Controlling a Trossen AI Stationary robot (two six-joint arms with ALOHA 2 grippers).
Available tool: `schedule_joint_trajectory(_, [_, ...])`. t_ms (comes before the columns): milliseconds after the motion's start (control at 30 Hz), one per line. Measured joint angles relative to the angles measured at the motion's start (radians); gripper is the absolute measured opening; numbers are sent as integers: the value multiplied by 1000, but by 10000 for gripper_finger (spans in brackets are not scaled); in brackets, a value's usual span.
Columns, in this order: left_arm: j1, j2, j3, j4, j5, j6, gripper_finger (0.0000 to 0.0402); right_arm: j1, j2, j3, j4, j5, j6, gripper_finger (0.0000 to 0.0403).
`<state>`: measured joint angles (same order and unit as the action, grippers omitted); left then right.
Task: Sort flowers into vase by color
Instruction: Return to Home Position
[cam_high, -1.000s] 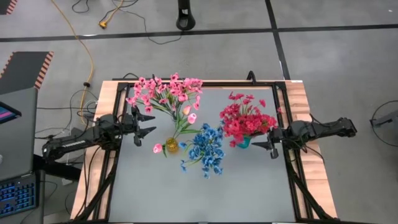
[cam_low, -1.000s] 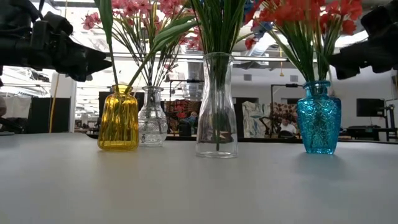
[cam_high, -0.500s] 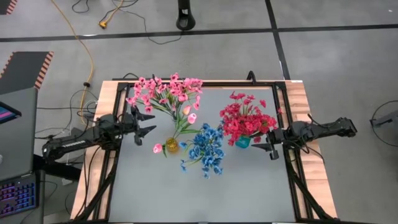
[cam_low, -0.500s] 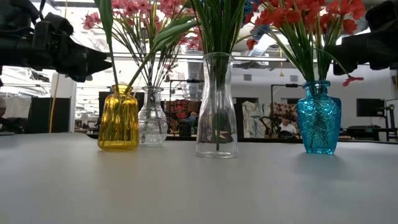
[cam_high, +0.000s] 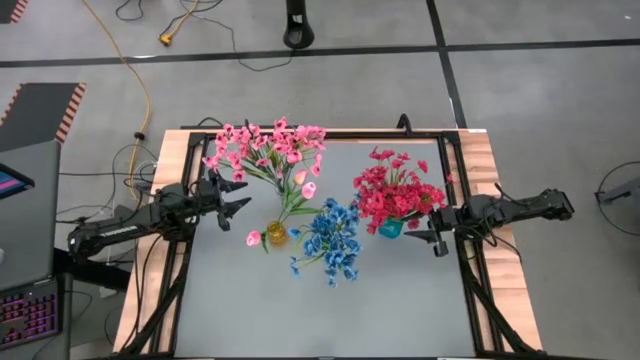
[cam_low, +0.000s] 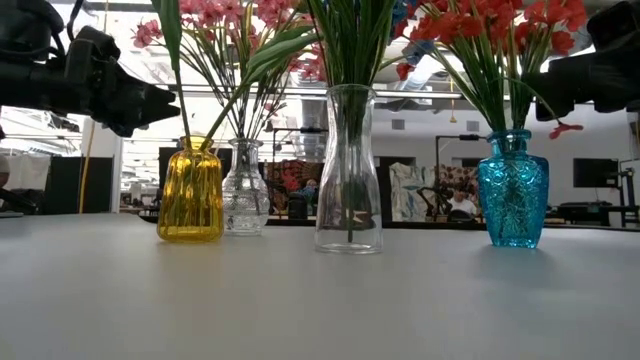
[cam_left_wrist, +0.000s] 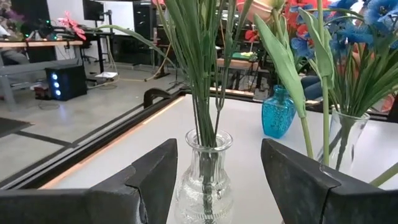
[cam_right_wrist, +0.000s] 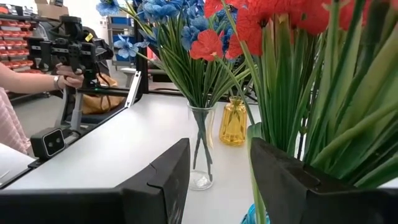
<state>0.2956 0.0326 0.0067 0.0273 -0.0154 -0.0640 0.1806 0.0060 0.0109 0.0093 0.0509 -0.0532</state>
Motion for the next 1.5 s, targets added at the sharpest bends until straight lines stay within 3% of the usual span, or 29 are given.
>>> schedule_joint_trajectory(200, [0, 22, 0, -1, 0, 66, 221, 0, 0, 0, 0, 0, 0, 195])
schedule_joint_trajectory(1500, [1, 44, 0, 0, 1, 34, 221, 0, 0, 0, -1, 0, 1, 195])
